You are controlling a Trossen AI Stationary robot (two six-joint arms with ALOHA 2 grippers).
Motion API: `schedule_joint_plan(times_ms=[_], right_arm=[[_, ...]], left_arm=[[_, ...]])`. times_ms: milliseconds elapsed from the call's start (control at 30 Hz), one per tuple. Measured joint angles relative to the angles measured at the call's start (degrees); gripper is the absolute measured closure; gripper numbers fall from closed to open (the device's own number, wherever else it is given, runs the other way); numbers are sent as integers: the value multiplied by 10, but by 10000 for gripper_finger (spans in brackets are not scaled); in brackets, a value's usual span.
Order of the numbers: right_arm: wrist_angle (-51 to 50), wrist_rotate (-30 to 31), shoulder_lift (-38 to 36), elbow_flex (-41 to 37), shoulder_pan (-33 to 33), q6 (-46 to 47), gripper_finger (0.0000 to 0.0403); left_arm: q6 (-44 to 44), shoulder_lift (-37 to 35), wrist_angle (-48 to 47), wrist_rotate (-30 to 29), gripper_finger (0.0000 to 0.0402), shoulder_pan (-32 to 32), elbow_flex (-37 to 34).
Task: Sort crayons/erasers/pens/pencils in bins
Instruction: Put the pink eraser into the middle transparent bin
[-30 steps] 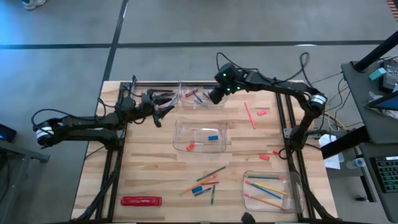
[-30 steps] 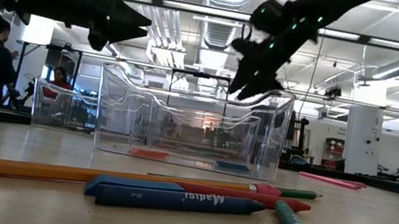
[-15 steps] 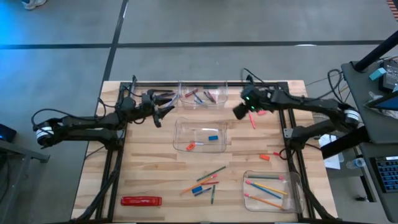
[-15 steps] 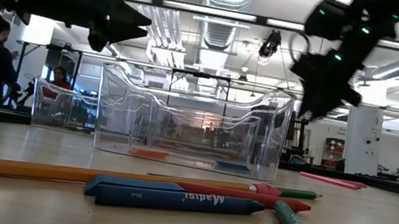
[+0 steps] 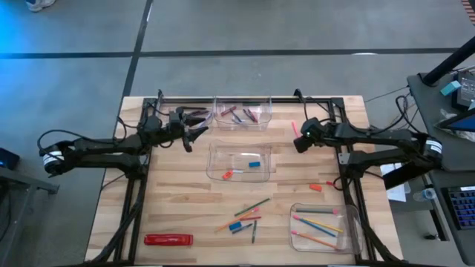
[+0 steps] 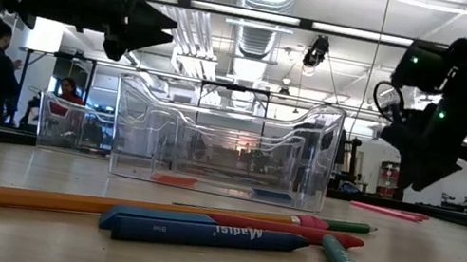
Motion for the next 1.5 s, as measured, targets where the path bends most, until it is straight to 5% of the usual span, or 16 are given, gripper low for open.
schedule_joint_plan(times_ms=[367, 900, 1500], right_arm=[[-3, 30, 108, 11, -31, -3, 228], [1, 60, 151, 41, -51, -32, 139], [31, 61, 211, 28, -80, -32, 195]], left_arm=[[-8, 0, -4, 3, 221, 0, 0], [-8, 0, -4, 5, 221, 0, 0], [-8, 0, -4, 5, 221, 0, 0]])
